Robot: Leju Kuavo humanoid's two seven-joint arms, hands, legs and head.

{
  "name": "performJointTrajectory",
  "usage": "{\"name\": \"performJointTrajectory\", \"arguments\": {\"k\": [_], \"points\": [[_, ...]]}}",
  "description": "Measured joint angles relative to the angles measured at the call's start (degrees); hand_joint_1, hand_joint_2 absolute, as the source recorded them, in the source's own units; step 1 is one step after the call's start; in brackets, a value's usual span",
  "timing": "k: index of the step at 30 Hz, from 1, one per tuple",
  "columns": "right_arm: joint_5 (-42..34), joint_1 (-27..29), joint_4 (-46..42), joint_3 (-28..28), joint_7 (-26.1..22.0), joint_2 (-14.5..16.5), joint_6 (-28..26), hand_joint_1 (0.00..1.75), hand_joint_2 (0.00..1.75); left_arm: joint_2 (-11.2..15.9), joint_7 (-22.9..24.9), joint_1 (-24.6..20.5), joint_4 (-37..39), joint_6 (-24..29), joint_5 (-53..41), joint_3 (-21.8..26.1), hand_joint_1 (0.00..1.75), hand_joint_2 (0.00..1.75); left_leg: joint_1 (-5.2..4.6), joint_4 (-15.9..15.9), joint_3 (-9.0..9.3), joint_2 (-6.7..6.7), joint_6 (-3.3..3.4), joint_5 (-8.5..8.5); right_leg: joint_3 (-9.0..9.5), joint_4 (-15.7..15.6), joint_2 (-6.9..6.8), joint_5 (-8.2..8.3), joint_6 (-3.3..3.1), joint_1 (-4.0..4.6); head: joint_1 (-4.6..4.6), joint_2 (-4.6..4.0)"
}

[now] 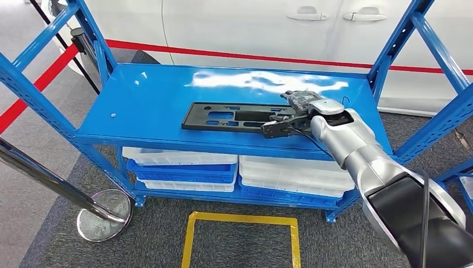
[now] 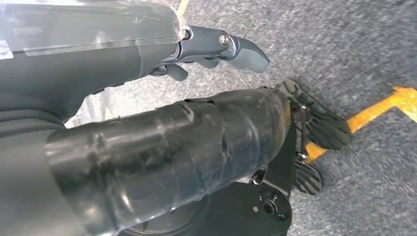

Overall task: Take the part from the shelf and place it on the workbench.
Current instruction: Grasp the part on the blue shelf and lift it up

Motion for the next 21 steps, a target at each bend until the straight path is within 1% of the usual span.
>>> {"name": "performJointTrajectory", "arguments": {"k": [7,21], "points": [[0.3,-1.6,1.0,0.1,-2.6,0.8,0.4,0.00,0.00,0.0,0.3,0.0,0.0,0.0,-0.3,0.9,0.00,0.00,-0.03,0.1,-0.02,-0.01,-0.03,0.02,0.03,0.0,-0.08,0.02,0.01,-0.05,0.00,0.00],[-0.3,-1.3,-0.1,1.2,-4.7,1.3,0.3,0.00,0.00,0.0,-1.0,0.0,0.0,-0.9,-1.7,2.0,0.00,0.00,-0.09,0.1,-0.07,-0.01,-0.03,0.00,0.02,0.0,-0.11,0.02,0.02,-0.08,0.00,0.00]]}}
